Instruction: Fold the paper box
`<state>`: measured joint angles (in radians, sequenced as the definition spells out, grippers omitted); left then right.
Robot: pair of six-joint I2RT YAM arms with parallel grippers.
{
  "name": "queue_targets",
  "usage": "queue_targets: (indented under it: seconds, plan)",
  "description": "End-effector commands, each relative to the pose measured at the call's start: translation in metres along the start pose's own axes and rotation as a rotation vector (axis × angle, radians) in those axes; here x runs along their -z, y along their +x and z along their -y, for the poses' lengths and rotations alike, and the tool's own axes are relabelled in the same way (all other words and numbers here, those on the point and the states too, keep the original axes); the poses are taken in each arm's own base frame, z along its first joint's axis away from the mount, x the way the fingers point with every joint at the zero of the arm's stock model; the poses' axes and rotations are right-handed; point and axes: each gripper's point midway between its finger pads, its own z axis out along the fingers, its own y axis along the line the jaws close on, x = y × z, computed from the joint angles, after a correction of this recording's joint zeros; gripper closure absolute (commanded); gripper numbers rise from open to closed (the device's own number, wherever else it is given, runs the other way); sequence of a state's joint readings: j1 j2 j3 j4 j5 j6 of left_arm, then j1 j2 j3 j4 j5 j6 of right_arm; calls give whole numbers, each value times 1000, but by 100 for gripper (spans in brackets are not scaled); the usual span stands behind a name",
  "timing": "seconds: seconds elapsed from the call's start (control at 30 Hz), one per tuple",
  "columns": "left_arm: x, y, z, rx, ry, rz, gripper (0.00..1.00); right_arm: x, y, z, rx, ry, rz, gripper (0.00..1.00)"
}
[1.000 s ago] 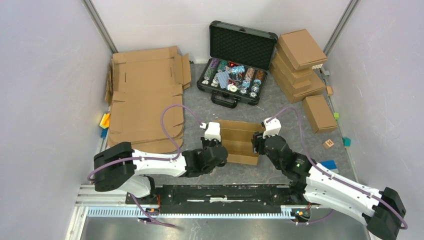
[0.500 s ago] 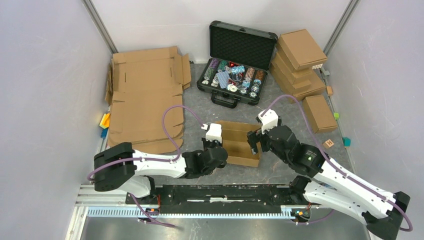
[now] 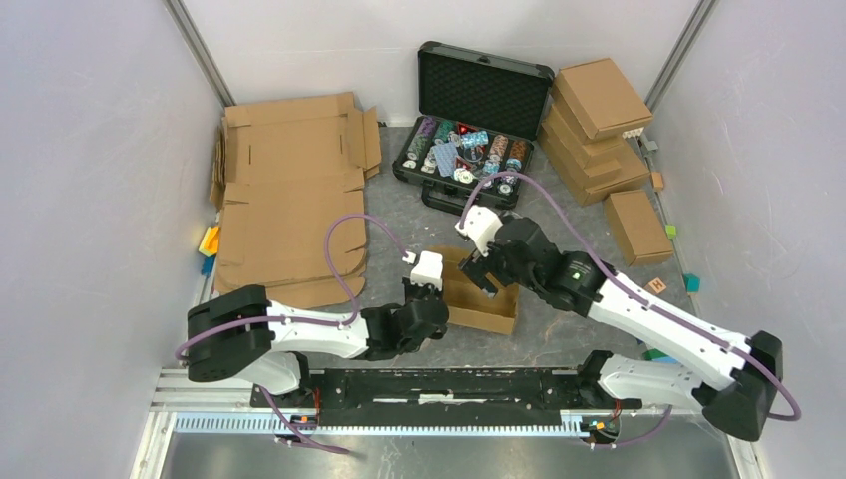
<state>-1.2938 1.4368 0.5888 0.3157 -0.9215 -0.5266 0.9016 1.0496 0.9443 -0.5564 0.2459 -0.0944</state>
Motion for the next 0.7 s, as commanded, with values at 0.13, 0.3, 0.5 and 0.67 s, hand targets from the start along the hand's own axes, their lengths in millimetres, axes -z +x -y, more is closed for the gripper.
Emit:
queue_targets:
  seconds: [0.13,0.3,0.5,0.67]
  plan:
    - [9,-13,2,26,55,51,93,-21,10,-21,78,-98,-19,31]
    - [12,-13,0,38,85,68,93,-25,19,-31,84,-141,-17,49]
    - [14,-9,-1,28,108,67,90,-28,30,-50,90,-205,-28,69]
    - [19,-10,-1,19,126,45,79,-25,36,-56,98,-175,-18,84]
